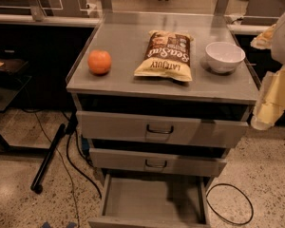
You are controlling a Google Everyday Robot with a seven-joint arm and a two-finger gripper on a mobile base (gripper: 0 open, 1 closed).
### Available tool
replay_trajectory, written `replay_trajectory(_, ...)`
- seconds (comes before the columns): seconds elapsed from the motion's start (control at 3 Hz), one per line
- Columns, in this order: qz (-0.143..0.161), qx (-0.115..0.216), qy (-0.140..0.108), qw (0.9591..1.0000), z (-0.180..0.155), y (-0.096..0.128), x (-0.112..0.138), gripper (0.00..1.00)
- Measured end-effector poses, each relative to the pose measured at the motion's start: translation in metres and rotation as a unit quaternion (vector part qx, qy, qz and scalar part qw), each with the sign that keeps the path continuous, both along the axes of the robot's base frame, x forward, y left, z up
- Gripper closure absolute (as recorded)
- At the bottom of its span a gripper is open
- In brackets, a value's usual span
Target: Close bottom drawer
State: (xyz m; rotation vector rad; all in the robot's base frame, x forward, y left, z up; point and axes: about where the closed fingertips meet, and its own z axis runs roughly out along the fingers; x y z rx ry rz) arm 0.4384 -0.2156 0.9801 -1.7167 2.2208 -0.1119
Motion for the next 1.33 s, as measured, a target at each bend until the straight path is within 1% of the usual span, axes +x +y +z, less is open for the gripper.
replay_trajectory(0.33,0.0,0.0,0.0,1.0,0.0,0.0,0.0,0.0)
replay_trajectory(0.67,0.0,0.0,0.0,1.0,0.0,0.0,0.0,0.17)
replay_trajectory(1.33,0.0,0.0,0.0,1.0,0.0,0.0,0.0,0.64)
